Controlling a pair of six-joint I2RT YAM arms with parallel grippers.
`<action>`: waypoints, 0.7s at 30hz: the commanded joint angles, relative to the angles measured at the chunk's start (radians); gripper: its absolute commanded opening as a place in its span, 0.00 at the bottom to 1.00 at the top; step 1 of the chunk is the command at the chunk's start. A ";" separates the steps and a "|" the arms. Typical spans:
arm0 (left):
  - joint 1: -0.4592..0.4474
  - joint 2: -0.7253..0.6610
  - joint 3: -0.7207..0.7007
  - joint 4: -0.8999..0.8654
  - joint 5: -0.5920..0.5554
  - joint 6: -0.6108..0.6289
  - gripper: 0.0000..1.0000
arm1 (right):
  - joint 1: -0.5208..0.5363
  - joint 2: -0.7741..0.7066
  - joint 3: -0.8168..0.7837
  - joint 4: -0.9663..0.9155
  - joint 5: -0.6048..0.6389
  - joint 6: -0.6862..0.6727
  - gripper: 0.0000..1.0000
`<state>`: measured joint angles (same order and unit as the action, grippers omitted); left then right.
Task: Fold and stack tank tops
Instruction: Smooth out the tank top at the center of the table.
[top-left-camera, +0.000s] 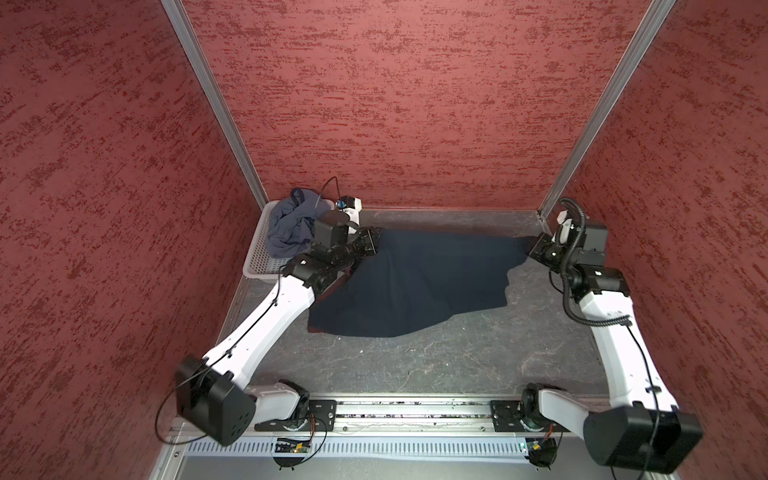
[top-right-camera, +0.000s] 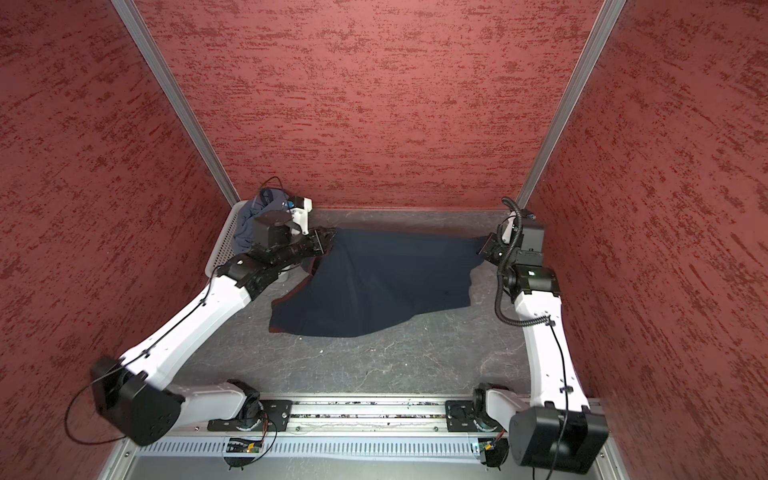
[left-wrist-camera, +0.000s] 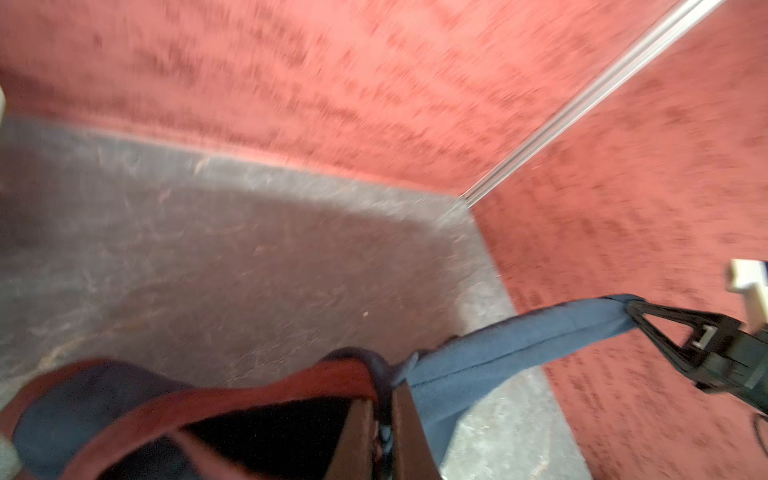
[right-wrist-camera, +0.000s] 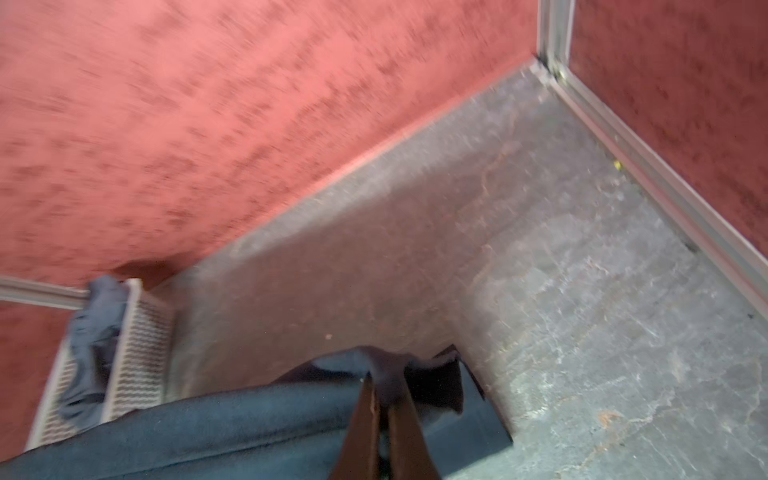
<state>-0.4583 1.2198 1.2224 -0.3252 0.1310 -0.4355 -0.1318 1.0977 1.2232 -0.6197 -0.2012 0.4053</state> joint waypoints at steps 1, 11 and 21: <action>-0.038 -0.131 0.074 -0.073 -0.076 0.094 0.00 | -0.005 -0.099 0.105 -0.093 -0.045 -0.020 0.00; -0.117 -0.332 0.291 -0.262 -0.089 0.213 0.00 | -0.005 -0.247 0.386 -0.166 -0.119 -0.044 0.00; -0.125 -0.354 0.359 -0.240 -0.004 0.228 0.00 | -0.004 -0.226 0.585 -0.261 0.080 -0.015 0.00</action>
<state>-0.5858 0.8379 1.5738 -0.5827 0.1371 -0.2287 -0.1318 0.8268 1.7912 -0.8101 -0.2996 0.3824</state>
